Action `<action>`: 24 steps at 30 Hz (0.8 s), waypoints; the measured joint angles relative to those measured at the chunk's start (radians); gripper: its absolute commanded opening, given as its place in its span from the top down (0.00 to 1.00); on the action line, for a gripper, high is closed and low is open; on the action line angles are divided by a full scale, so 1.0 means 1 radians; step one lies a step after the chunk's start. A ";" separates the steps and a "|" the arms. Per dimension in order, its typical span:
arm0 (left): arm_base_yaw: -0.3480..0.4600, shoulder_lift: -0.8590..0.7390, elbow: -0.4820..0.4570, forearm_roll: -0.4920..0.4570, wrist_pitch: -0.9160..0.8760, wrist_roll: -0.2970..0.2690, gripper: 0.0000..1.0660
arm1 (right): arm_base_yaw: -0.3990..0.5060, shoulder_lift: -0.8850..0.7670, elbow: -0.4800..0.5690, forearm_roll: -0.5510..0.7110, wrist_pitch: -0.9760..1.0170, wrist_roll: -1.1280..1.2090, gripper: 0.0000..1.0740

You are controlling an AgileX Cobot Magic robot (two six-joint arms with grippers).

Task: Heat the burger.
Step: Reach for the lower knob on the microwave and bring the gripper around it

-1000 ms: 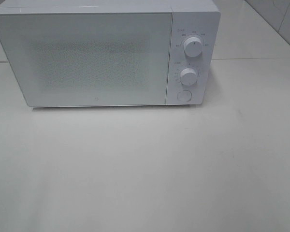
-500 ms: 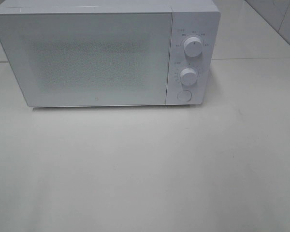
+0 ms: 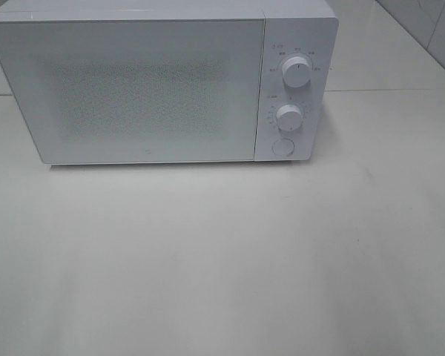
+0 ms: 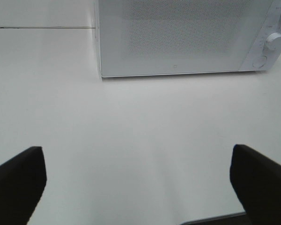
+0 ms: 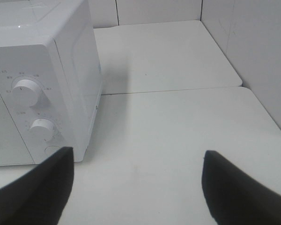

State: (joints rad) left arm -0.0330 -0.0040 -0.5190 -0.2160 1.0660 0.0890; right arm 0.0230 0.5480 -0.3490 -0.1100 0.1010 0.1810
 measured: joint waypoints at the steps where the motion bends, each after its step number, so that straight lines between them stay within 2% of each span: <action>1: 0.000 0.000 0.000 0.000 0.000 0.000 0.06 | 0.000 0.024 0.002 0.000 -0.020 0.000 0.31; 9: 0.000 0.000 0.000 0.000 0.000 0.000 0.06 | 0.000 0.203 0.002 0.000 -0.223 0.029 0.31; 15: 0.000 -0.001 0.000 0.000 0.000 0.000 0.06 | 0.000 0.371 0.002 0.000 -0.473 0.026 0.31; 20: 0.000 -0.001 0.000 0.000 0.000 0.000 0.06 | 0.000 0.474 0.002 0.001 -0.580 0.004 0.31; 24: 0.000 -0.001 0.000 0.000 0.000 0.000 0.06 | 0.000 0.591 0.006 0.078 -0.708 -0.108 0.31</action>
State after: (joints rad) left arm -0.0330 -0.0050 -0.5190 -0.2160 1.0660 0.0890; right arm 0.0230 1.1390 -0.3430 -0.0320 -0.6070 0.0730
